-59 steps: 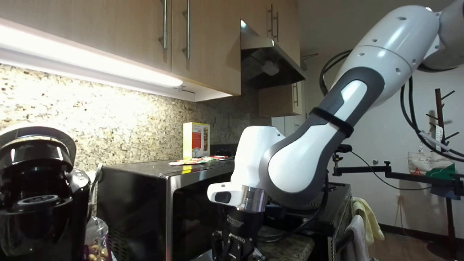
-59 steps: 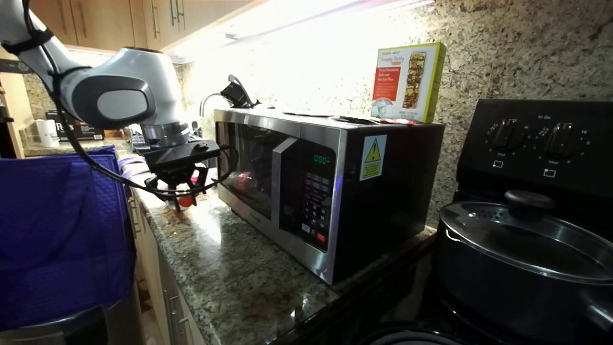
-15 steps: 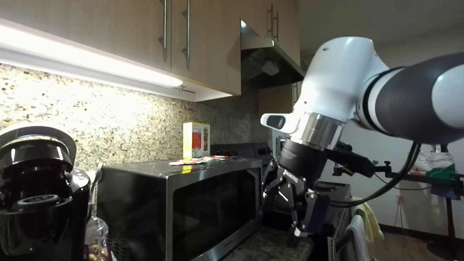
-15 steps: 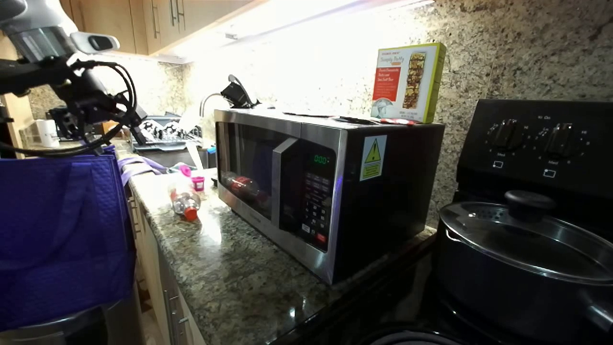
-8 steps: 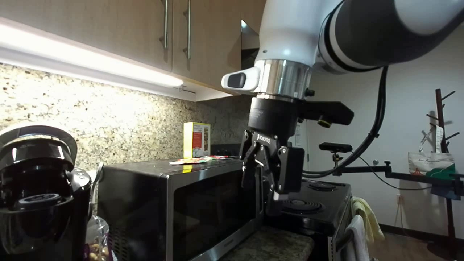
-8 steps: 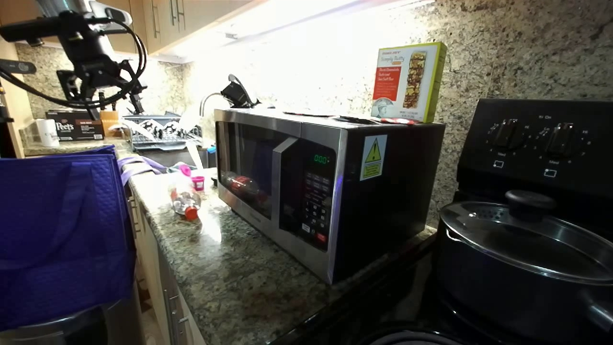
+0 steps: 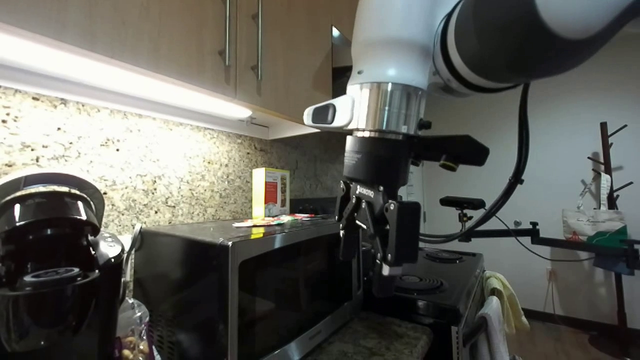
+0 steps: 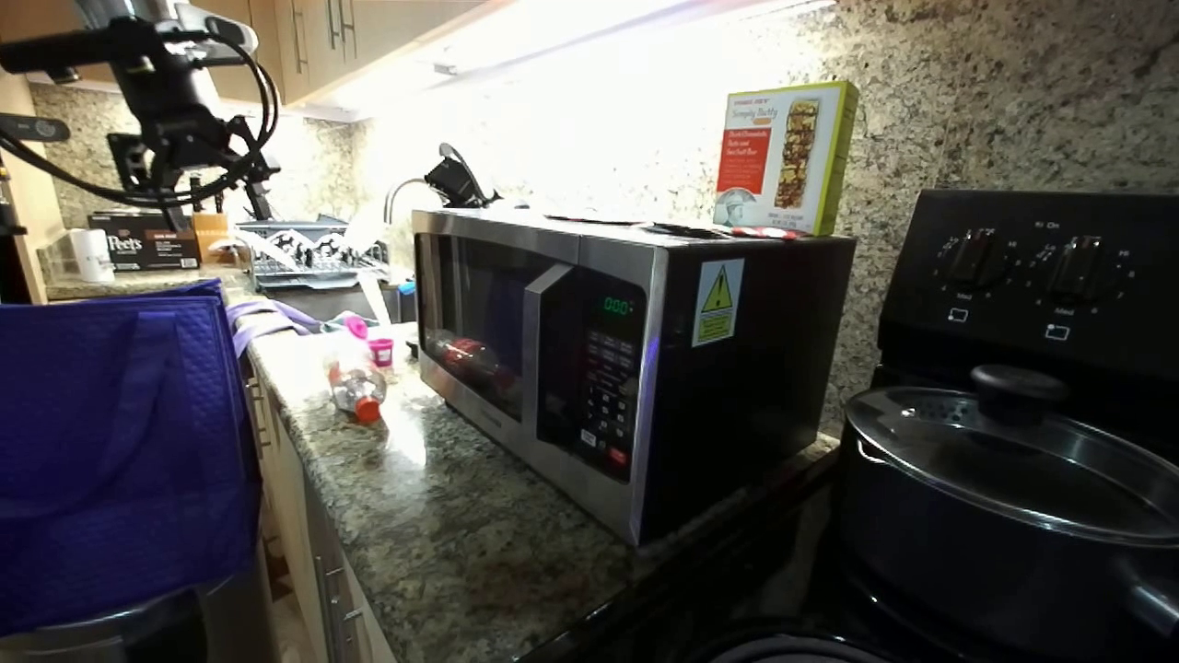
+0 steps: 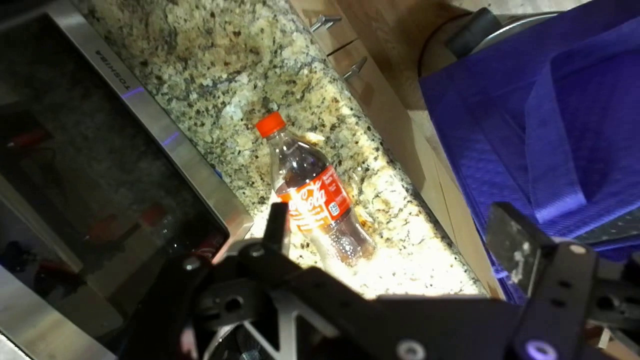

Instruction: Close the microwave door then take the bottle from the top of the microwave and place it on the counter top then close the top of the coffee maker

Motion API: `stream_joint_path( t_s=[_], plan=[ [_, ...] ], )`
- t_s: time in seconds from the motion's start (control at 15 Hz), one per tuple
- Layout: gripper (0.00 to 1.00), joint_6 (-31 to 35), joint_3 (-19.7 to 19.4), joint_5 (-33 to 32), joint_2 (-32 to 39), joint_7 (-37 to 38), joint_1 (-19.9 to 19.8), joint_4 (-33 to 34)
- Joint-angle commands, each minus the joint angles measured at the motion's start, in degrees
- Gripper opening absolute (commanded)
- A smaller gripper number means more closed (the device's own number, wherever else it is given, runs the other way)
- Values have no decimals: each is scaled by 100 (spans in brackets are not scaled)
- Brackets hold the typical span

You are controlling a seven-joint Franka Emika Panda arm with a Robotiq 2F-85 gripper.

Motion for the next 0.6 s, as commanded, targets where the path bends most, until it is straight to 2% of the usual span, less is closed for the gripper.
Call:
stream_joint_path(
  t_s=[0.0, 0.2, 0.53],
  plan=[
    [100, -1417, 414, -485, 876, 982, -49, 1425],
    [100, -2404, 730, -912, 1526, 1697, 62, 2483],
    [100, -2624, 1024, -2240, 2815, 2748, 549, 4131]
  ],
)
